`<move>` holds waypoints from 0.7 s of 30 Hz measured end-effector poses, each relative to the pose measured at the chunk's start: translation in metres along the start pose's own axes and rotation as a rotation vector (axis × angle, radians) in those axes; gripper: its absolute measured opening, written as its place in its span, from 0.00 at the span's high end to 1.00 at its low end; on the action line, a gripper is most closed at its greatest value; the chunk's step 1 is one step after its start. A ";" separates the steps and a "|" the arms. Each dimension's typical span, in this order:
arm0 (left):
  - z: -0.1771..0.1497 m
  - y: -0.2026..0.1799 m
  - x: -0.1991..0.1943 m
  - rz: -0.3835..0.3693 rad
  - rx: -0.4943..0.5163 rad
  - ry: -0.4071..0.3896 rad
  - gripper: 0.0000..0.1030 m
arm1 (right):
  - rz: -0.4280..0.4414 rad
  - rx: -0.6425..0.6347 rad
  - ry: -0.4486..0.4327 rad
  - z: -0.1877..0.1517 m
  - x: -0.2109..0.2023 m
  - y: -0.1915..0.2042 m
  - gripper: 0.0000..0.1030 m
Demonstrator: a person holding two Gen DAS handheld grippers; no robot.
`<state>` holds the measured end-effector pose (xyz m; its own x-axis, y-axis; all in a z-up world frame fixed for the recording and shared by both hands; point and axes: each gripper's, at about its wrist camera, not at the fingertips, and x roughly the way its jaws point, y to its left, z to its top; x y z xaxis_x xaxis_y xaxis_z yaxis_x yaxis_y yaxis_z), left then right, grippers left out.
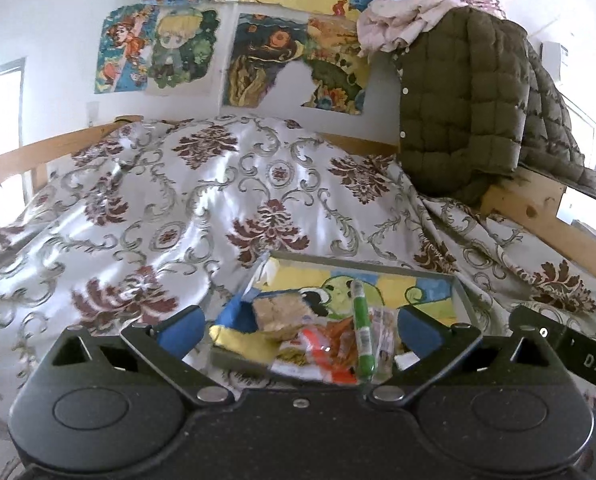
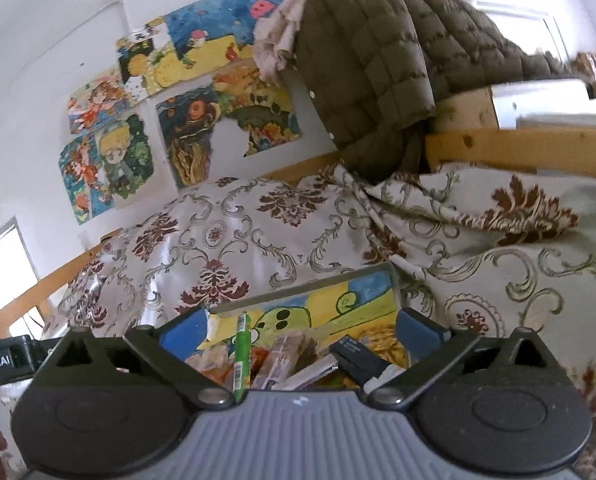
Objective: Organize snacks
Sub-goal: 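Open both tools and lift them away from the tray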
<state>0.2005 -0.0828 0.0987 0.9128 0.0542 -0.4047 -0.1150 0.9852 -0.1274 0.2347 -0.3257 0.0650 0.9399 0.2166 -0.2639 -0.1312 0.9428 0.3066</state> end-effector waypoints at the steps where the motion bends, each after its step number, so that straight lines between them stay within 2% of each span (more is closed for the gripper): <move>1: -0.004 0.003 -0.006 0.007 -0.004 0.003 0.01 | -0.004 -0.012 -0.004 -0.003 -0.007 0.003 0.00; 6: -0.028 0.014 -0.030 0.021 0.027 0.019 0.01 | -0.017 -0.060 -0.007 -0.023 -0.044 0.011 0.00; 12: -0.057 0.027 -0.066 0.039 0.083 -0.009 0.01 | -0.064 -0.107 -0.030 -0.048 -0.086 0.023 0.00; 21: -0.075 0.045 -0.095 0.038 0.005 -0.001 0.01 | -0.088 -0.209 -0.104 -0.067 -0.127 0.050 0.00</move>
<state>0.0795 -0.0554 0.0639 0.9083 0.0923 -0.4080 -0.1479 0.9832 -0.1068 0.0873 -0.2889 0.0527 0.9765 0.1145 -0.1826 -0.0998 0.9911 0.0879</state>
